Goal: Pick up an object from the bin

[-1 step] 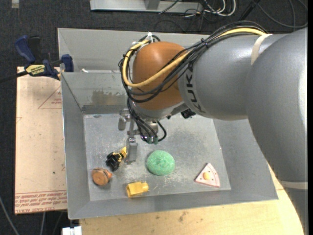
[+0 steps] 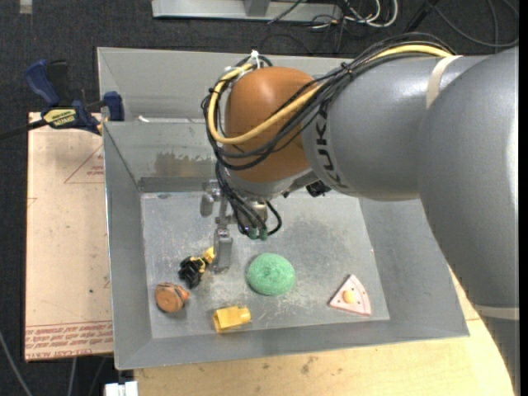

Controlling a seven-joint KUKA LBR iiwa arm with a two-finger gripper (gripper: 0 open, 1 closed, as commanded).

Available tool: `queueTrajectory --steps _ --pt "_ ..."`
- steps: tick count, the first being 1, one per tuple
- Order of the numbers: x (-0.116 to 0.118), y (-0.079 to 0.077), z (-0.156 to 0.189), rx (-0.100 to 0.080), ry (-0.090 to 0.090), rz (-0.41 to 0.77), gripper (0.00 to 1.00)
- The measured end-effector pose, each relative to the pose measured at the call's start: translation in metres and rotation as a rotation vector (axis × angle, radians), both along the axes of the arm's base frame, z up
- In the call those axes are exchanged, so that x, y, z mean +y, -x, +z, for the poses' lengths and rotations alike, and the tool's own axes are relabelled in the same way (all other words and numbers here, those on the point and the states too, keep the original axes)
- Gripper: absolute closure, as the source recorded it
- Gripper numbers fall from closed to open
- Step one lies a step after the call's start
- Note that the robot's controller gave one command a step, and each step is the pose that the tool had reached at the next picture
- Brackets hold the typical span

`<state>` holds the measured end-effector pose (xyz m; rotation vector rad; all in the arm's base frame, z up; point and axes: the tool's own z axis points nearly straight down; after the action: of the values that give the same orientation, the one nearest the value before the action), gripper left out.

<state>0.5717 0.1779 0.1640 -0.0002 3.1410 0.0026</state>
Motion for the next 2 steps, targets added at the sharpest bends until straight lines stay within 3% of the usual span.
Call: queueTrajectory --steps 1,2 --pt "0.004 0.001 -0.018 -0.002 0.000 0.223 0.00" --pt "-0.005 0.011 -0.065 0.002 0.001 0.357 0.00"
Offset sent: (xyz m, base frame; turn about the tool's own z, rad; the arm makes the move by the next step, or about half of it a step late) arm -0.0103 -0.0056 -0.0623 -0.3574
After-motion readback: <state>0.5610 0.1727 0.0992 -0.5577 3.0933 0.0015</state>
